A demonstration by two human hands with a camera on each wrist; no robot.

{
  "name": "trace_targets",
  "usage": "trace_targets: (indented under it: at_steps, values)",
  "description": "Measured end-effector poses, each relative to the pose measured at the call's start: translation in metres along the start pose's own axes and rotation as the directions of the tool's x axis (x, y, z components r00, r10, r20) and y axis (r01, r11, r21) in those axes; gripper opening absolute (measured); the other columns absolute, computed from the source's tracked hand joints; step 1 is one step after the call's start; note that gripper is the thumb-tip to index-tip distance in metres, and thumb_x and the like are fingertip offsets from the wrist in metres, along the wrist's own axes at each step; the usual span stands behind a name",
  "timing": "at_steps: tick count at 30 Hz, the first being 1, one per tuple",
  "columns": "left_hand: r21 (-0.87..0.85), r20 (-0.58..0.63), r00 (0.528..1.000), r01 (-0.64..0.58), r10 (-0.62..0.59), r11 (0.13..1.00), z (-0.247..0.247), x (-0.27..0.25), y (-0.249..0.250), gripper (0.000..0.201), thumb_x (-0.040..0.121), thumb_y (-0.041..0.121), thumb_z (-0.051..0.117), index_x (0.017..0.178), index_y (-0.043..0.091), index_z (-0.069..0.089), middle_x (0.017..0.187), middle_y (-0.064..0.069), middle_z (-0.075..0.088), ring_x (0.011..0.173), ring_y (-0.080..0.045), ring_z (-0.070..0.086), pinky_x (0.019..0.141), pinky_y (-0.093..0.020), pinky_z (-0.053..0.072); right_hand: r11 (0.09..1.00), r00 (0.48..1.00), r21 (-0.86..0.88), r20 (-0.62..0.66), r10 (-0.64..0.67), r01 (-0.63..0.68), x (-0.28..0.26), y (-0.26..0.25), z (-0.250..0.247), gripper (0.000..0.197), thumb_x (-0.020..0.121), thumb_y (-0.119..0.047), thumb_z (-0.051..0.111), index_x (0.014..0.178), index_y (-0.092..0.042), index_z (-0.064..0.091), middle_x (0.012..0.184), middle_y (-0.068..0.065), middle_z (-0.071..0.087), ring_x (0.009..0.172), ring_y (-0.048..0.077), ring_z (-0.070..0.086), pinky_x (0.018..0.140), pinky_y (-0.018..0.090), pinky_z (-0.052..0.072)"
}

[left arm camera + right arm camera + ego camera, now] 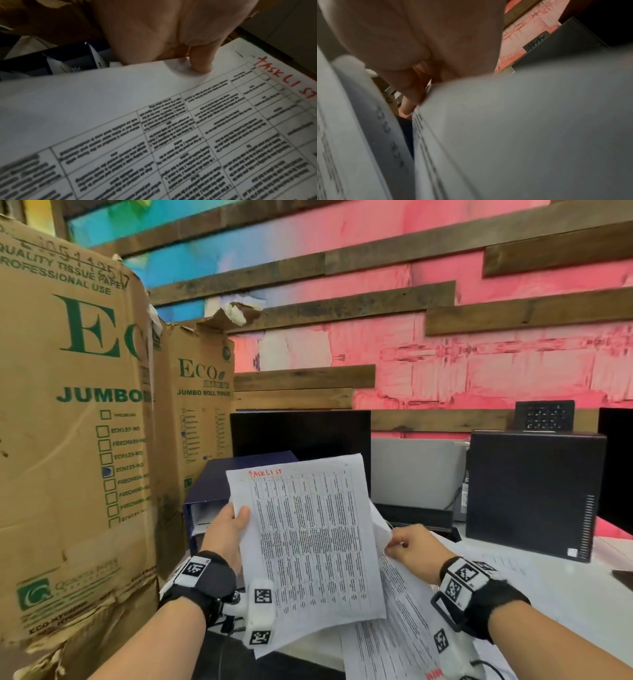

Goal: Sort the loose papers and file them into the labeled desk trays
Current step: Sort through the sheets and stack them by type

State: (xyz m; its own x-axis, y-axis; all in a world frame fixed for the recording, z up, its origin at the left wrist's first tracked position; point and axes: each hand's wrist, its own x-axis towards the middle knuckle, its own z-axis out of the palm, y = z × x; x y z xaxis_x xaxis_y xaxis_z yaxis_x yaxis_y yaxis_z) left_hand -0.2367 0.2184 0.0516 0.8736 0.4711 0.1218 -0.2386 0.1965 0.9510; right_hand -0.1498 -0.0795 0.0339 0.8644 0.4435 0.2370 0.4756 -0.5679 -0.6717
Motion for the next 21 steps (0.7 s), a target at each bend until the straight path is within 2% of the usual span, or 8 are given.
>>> trace_targets:
  at_steps: [3, 5, 9, 13, 14, 17, 19, 21]
  values:
    - [0.028, 0.008, 1.0, 0.02, -0.02, 0.999, -0.001, 0.002, -0.003, 0.028, 0.103, 0.011, 0.036, 0.124, 0.016, 0.054, 0.115, -0.011, 0.066, 0.105, -0.034, 0.062, 0.097, -0.056, 0.044, 0.977, 0.992, 0.21, -0.117, 0.056, -0.03, 0.002, -0.006, -0.001, 0.022, 0.091, -0.005, 0.054, 0.095, -0.015, 0.074, 0.097, -0.002, 0.07, 0.086, 0.02, 0.066, 0.09, 0.034, 0.052]
    - [0.073, 0.016, 1.0, 0.023, -0.024, 0.997, -0.002, 0.0, -0.001, 0.026, 0.102, 0.011, 0.037, 0.117, 0.017, 0.057, 0.113, -0.012, 0.067, 0.105, -0.035, 0.063, 0.096, -0.058, 0.045, 0.958, 0.984, 0.287, -0.178, 0.03, 0.023, 0.003, -0.013, 0.0, 0.014, 0.092, -0.015, 0.059, 0.098, -0.014, 0.072, 0.098, -0.003, 0.068, 0.087, 0.008, 0.063, 0.088, 0.025, 0.049]
    - [0.155, 0.09, 0.995, 0.02, -0.034, 0.988, -0.005, -0.006, 0.001, 0.026, 0.1, 0.004, 0.038, 0.104, 0.014, 0.062, 0.099, -0.012, 0.072, 0.088, -0.032, 0.068, 0.081, -0.047, 0.052, 0.954, 0.966, 0.297, -0.257, 0.033, 0.047, 0.009, -0.018, 0.0, 0.02, 0.093, -0.024, 0.058, 0.075, -0.022, 0.066, 0.085, -0.007, 0.064, 0.081, 0.009, 0.058, 0.071, 0.02, 0.042]
    - [0.176, 0.127, 0.99, 0.038, -0.061, 0.984, -0.006, -0.013, 0.002, 0.023, 0.098, 0.0, 0.041, 0.097, 0.005, 0.063, 0.097, -0.022, 0.069, 0.082, -0.033, 0.065, 0.083, -0.05, 0.05, 0.968, 0.981, 0.25, -0.187, 0.043, 0.005, 0.01, -0.018, 0.004, 0.038, 0.09, -0.033, 0.061, 0.078, 0.002, 0.068, 0.093, 0.012, 0.066, 0.084, 0.012, 0.06, 0.085, 0.035, 0.047]
    - [0.158, 0.135, 0.989, 0.045, -0.067, 0.986, -0.004, -0.014, 0.003, 0.02, 0.097, 0.0, 0.042, 0.096, 0.002, 0.062, 0.094, -0.022, 0.068, 0.08, -0.033, 0.064, 0.081, -0.048, 0.05, 0.972, 0.986, 0.234, -0.16, 0.036, 0.003, 0.01, -0.018, 0.006, 0.036, 0.088, -0.033, 0.063, 0.077, 0.001, 0.069, 0.092, 0.01, 0.066, 0.082, 0.011, 0.061, 0.085, 0.035, 0.048]
    - [0.091, 0.181, 0.98, 0.063, -0.078, 0.994, 0.013, -0.018, 0.004, 0.011, 0.092, -0.003, 0.045, 0.096, 0.001, 0.054, 0.091, -0.026, 0.062, 0.075, -0.031, 0.06, 0.073, -0.042, 0.048, 0.972, 1.0, 0.236, -0.023, 0.015, -0.009, 0.004, -0.028, 0.01, 0.019, 0.086, -0.017, 0.067, 0.068, -0.021, 0.07, 0.078, -0.008, 0.063, 0.066, -0.01, 0.058, 0.067, 0.012, 0.045]
    - [0.033, 0.215, 0.972, 0.095, -0.099, 0.995, 0.028, -0.02, 0.004, 0.014, 0.087, -0.004, 0.045, 0.096, 0.003, 0.054, 0.094, -0.027, 0.06, 0.078, -0.032, 0.059, 0.076, -0.043, 0.048, 0.981, 0.998, 0.19, 0.049, 0.04, -0.048, 0.003, -0.033, 0.01, 0.028, 0.088, -0.007, 0.061, 0.062, -0.017, 0.057, 0.068, -0.007, 0.052, 0.048, -0.011, 0.05, 0.051, 0.004, 0.037]
    - [-0.009, 0.243, 0.961, 0.142, -0.135, 0.99, 0.045, -0.023, 0.003, 0.023, 0.079, -0.002, 0.047, 0.1, 0.002, 0.055, 0.096, -0.027, 0.06, 0.081, -0.033, 0.058, 0.08, -0.046, 0.047, 0.99, 0.994, 0.129, 0.1, 0.05, -0.062, -0.006, -0.036, 0.003, 0.029, 0.094, -0.006, 0.052, 0.067, -0.014, 0.045, 0.067, -0.005, 0.044, 0.048, -0.004, 0.047, 0.049, 0.003, 0.036]
